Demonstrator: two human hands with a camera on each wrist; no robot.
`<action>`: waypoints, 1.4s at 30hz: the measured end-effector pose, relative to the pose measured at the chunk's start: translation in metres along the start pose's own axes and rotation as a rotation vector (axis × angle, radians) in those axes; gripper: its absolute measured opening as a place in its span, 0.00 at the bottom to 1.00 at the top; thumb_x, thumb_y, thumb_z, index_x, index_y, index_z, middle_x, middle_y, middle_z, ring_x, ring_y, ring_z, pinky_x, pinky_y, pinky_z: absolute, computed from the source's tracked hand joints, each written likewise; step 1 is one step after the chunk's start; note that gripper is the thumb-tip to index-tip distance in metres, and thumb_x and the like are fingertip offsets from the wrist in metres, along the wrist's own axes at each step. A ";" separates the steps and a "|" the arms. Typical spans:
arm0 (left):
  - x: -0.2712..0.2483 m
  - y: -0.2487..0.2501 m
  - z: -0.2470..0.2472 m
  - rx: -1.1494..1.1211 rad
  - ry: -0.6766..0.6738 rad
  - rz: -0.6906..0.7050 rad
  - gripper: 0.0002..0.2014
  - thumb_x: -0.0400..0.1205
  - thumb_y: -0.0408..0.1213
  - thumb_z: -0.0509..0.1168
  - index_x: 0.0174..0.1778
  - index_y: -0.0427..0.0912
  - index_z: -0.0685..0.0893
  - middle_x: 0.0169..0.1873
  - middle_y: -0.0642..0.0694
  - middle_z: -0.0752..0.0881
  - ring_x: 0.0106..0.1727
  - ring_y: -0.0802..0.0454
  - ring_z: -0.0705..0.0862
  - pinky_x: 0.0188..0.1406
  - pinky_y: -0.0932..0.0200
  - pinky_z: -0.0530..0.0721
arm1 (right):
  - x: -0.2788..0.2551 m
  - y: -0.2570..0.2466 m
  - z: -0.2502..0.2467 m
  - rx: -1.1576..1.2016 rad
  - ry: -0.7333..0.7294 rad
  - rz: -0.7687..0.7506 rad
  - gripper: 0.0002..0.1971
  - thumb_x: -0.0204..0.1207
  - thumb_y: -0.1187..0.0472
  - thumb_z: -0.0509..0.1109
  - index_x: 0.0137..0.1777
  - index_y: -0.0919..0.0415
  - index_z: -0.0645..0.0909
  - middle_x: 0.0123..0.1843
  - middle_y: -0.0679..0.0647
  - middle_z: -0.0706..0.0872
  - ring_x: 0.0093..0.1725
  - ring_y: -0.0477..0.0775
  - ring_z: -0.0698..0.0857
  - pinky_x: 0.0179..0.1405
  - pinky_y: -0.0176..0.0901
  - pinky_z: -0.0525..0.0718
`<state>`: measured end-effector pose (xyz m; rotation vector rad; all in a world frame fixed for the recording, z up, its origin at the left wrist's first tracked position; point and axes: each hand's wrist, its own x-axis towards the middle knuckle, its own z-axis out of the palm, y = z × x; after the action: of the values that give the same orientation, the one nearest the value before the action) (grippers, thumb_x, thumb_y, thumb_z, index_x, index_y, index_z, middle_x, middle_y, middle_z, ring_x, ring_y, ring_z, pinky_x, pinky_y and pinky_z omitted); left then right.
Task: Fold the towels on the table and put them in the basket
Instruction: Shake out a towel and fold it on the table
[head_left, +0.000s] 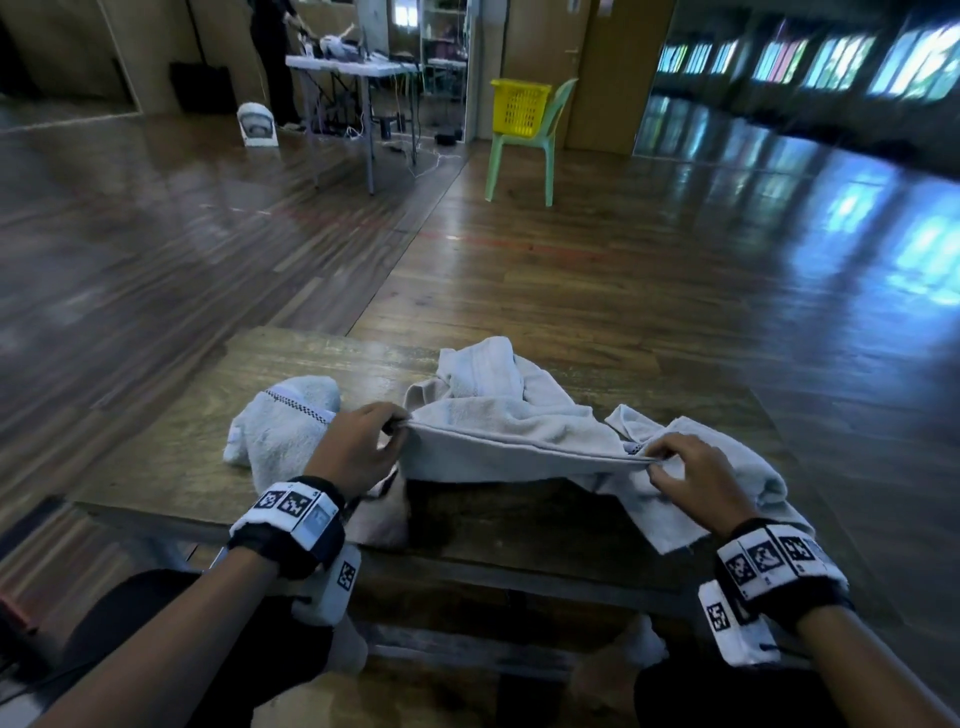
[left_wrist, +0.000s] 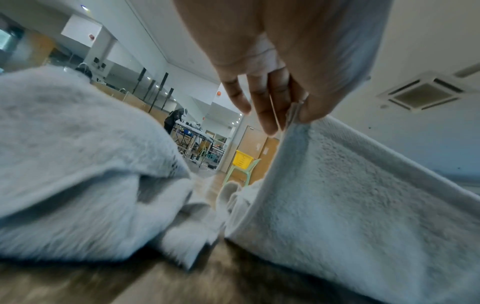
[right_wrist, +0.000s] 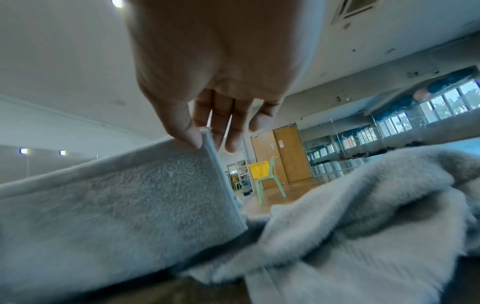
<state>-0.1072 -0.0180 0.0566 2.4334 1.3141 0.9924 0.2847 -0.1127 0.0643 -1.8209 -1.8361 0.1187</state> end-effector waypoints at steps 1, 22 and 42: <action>0.004 0.002 -0.007 -0.004 0.031 0.015 0.07 0.77 0.30 0.66 0.49 0.38 0.85 0.41 0.44 0.88 0.42 0.46 0.85 0.43 0.59 0.78 | 0.002 -0.004 -0.009 0.051 0.041 0.002 0.13 0.67 0.68 0.73 0.42 0.47 0.81 0.41 0.47 0.86 0.45 0.49 0.84 0.50 0.50 0.80; 0.054 0.058 -0.133 -0.049 0.348 0.284 0.18 0.79 0.45 0.57 0.50 0.37 0.85 0.41 0.46 0.88 0.43 0.59 0.82 0.43 0.72 0.76 | 0.025 -0.079 -0.135 0.368 0.395 -0.225 0.13 0.66 0.61 0.68 0.41 0.38 0.81 0.42 0.29 0.86 0.43 0.30 0.81 0.45 0.17 0.71; -0.013 -0.029 0.003 0.309 -0.263 0.056 0.06 0.75 0.40 0.63 0.45 0.48 0.83 0.41 0.51 0.88 0.43 0.45 0.86 0.47 0.54 0.72 | -0.010 0.005 0.031 -0.025 -0.067 -0.157 0.07 0.63 0.60 0.68 0.39 0.45 0.79 0.39 0.37 0.81 0.45 0.46 0.81 0.46 0.51 0.77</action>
<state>-0.1297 -0.0111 0.0348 2.7223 1.3975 0.4836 0.2755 -0.1121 0.0329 -1.7003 -2.0279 0.0995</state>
